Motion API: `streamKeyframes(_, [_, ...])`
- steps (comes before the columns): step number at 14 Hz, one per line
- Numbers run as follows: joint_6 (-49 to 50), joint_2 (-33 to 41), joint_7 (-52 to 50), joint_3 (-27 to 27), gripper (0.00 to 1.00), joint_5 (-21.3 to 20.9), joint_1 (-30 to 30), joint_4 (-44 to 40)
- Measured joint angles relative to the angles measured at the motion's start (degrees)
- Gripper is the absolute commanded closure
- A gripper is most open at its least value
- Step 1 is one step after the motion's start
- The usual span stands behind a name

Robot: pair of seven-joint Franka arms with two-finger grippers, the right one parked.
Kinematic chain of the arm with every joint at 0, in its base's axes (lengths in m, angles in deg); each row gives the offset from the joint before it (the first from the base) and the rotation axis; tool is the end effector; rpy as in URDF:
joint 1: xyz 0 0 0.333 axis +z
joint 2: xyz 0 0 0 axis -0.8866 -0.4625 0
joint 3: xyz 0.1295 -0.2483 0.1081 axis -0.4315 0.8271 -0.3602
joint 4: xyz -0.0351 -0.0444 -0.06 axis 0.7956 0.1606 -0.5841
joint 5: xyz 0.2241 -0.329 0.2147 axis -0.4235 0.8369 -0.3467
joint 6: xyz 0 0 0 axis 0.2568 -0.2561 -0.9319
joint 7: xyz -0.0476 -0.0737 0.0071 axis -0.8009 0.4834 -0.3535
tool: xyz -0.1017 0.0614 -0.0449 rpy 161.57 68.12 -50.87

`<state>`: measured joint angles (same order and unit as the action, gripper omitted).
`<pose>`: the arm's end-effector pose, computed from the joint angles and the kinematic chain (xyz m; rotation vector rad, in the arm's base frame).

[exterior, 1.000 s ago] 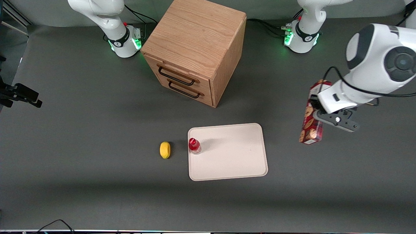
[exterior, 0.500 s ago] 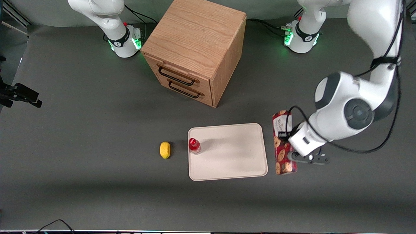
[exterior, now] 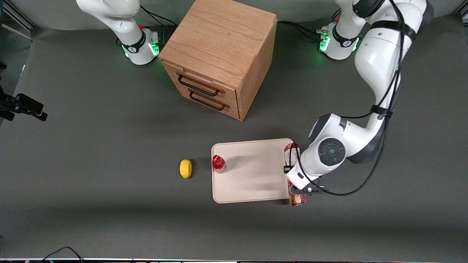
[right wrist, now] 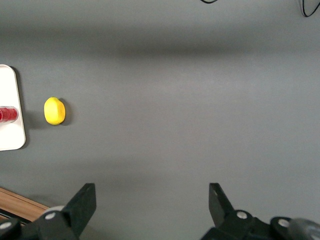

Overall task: Place red cookie box on tray
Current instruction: 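Carry the box over the white tray and lower it onto it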

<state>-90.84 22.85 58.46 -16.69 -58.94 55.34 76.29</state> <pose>0.7102 -0.3200 0.2070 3.0790 -0.0200 -0.0292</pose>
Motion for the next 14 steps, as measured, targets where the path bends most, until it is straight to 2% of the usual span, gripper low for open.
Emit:
streamKeyframes(7, [-0.4,-1.0,-4.5,0.0,1.00,-0.5,-0.2,0.5])
streamKeyframes(11, [-0.5,-1.1,-4.5,0.0,0.94,-0.7,-0.4,1.5])
streamKeyframes(12, [-0.5,-1.1,-4.5,0.0,0.79,-0.7,-0.5,1.7])
streamKeyframes(13, [-0.5,-1.1,-4.6,0.0,0.07,-0.7,-0.6,1.7])
streamKeyframes(14, [-0.5,-1.1,-4.6,0.0,0.00,-0.7,-0.7,1.7])
